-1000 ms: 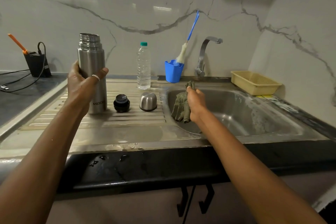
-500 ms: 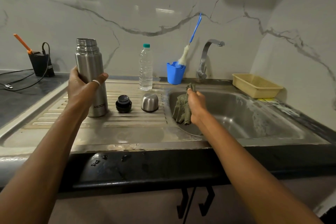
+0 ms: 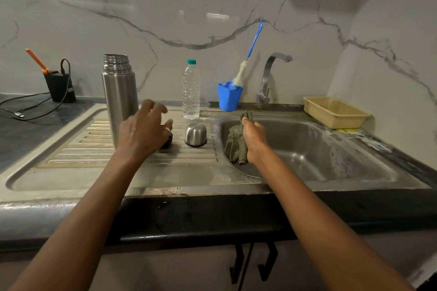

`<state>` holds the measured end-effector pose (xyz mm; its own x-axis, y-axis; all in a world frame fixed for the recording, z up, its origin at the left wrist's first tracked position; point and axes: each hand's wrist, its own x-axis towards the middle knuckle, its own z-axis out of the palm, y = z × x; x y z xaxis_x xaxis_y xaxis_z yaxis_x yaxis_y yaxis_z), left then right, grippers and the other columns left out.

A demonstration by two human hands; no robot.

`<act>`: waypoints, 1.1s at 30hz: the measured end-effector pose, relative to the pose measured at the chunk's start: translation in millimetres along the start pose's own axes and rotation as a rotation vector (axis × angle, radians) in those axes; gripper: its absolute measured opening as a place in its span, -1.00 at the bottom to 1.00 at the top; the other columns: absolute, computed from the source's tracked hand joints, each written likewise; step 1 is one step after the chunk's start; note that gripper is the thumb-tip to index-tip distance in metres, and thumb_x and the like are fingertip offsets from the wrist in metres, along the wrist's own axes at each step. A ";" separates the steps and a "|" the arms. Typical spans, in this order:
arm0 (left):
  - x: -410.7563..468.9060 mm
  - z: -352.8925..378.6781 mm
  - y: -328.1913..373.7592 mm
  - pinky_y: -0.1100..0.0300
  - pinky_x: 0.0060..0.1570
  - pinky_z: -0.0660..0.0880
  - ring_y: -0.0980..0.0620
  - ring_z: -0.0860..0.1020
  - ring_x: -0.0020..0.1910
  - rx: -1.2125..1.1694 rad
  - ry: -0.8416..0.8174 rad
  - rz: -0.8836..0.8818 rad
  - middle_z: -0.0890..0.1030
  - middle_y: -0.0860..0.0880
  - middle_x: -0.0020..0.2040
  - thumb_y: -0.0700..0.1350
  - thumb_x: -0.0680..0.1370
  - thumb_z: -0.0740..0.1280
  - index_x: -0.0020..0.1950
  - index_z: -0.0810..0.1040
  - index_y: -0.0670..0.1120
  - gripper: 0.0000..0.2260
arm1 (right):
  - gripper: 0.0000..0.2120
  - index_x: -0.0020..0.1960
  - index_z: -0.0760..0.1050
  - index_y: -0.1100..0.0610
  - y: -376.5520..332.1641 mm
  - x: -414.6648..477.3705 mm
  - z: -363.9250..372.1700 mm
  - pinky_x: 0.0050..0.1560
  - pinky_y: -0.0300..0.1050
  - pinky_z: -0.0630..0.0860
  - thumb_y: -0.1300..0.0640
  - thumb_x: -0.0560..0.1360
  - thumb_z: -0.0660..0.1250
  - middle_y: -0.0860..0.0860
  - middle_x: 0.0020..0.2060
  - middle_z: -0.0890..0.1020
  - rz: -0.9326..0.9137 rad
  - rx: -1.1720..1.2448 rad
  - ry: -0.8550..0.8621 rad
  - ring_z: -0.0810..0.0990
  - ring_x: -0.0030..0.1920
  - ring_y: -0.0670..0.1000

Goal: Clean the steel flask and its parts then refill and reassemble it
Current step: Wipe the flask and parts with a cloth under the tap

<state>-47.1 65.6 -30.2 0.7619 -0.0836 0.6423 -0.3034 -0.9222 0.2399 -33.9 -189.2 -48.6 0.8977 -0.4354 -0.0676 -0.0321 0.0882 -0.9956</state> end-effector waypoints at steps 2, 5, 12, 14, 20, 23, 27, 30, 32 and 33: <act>1.7 7.1 3.4 -0.09 0.01 0.51 -0.24 0.61 0.16 0.110 -0.188 -0.053 0.46 -0.07 0.40 0.07 0.61 0.33 0.41 0.47 -0.04 -0.60 | -0.87 -0.03 0.43 0.10 -0.5 -0.7 0.3 -0.13 -0.08 0.52 0.10 0.67 0.19 0.10 -0.13 0.56 0.003 0.002 -0.004 0.55 -0.13 0.05; 6.4 16.7 5.4 -0.04 -0.06 0.46 -0.23 0.59 0.15 0.257 -0.340 -0.087 0.48 -0.12 0.29 0.12 0.61 0.31 0.33 0.47 -0.08 -0.61 | -0.86 0.00 0.46 0.13 -0.8 -0.3 1.2 -0.11 -0.04 0.53 0.09 0.66 0.20 0.11 -0.13 0.58 -0.004 -0.004 -0.011 0.56 -0.14 0.06; 11.1 26.9 19.6 0.01 -0.11 0.39 -0.22 0.59 0.13 0.343 -0.409 -0.174 0.58 -0.18 0.15 -0.08 0.60 0.33 0.27 0.43 -0.17 -0.70 | -0.85 -0.03 0.45 0.11 0.1 2.3 0.8 -0.17 -0.10 0.52 0.07 0.66 0.21 0.06 -0.16 0.58 0.001 -0.026 -0.031 0.55 -0.19 0.00; 14.9 25.0 32.2 0.01 -0.10 0.38 -0.24 0.58 0.12 0.294 -0.349 -0.192 0.57 -0.18 0.15 -0.03 0.59 0.37 0.26 0.42 -0.17 -0.67 | -0.84 0.01 0.47 0.14 -1.7 3.7 1.3 -0.14 -0.08 0.53 0.05 0.66 0.22 0.08 -0.16 0.59 0.006 -0.018 -0.036 0.56 -0.19 0.02; 34.6 13.7 92.9 0.01 0.03 0.49 -0.08 0.52 0.03 -0.300 -0.172 -0.301 0.55 0.01 0.04 0.25 0.51 0.43 0.23 0.43 -0.04 -0.52 | -0.67 0.16 0.52 0.17 -11.9 9.1 -6.2 0.17 0.21 0.62 -0.08 0.61 0.25 0.16 0.05 0.69 0.082 0.057 -0.045 0.69 0.06 0.17; 43.3 32.4 117.6 0.03 0.02 0.56 0.01 0.59 0.01 -0.757 -0.228 -0.388 0.61 0.03 0.02 0.26 0.42 0.51 0.16 0.48 -0.06 -0.48 | -0.63 0.18 0.58 0.21 -21.9 15.1 -23.6 0.11 0.23 0.65 -0.07 0.65 0.21 0.19 0.00 0.72 0.105 0.141 -0.064 0.72 0.00 0.20; 50.5 61.1 155.9 -0.05 -0.04 0.69 0.00 0.71 -0.02 -1.296 -0.295 -0.542 0.62 -0.16 0.11 0.06 0.51 0.52 0.21 0.46 -0.13 -0.57 | -0.57 0.24 0.56 0.16 -32.5 34.9 -55.2 0.07 0.21 0.66 -0.15 0.66 0.16 0.18 0.01 0.73 0.080 0.147 -0.100 0.73 0.00 0.19; 59.1 82.2 182.4 0.05 -0.06 0.68 0.00 0.71 -0.04 -1.435 -0.268 -0.588 0.62 -0.18 0.14 -0.01 0.54 0.49 0.26 0.49 -0.15 -0.61 | -0.59 0.38 0.47 0.07 -40.3 48.9 -75.9 0.20 0.19 0.61 -0.14 0.68 0.13 0.12 0.18 0.67 -0.069 0.060 -0.085 0.67 0.14 0.14; 68.0 98.0 203.8 0.06 0.00 0.67 -0.04 0.69 0.03 -1.499 -0.244 -0.600 0.63 -0.17 0.16 -0.01 0.56 0.47 0.28 0.54 -0.14 -0.64 | -0.60 0.45 0.42 0.04 -48.2 58.5 -93.3 0.31 0.03 0.50 -0.10 0.71 0.09 -0.01 0.25 0.59 -0.241 -0.094 -0.064 0.57 0.21 0.02; 70.4 103.4 205.3 0.09 0.01 0.67 -0.04 0.69 0.04 -1.507 -0.231 -0.612 0.63 -0.16 0.17 -0.01 0.57 0.46 0.30 0.55 -0.14 -0.64 | -0.60 0.47 0.41 0.05 -50.8 55.8 -95.3 0.29 -0.08 0.43 -0.08 0.72 0.08 -0.05 0.24 0.56 -0.342 -0.162 -0.058 0.52 0.20 -0.04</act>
<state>3.4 -168.6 -11.0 0.9930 -0.0453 0.1088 -0.0881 0.3282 0.9405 -24.0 -303.4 -8.0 0.8920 -0.3631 0.2694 0.2086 -0.1982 -0.9577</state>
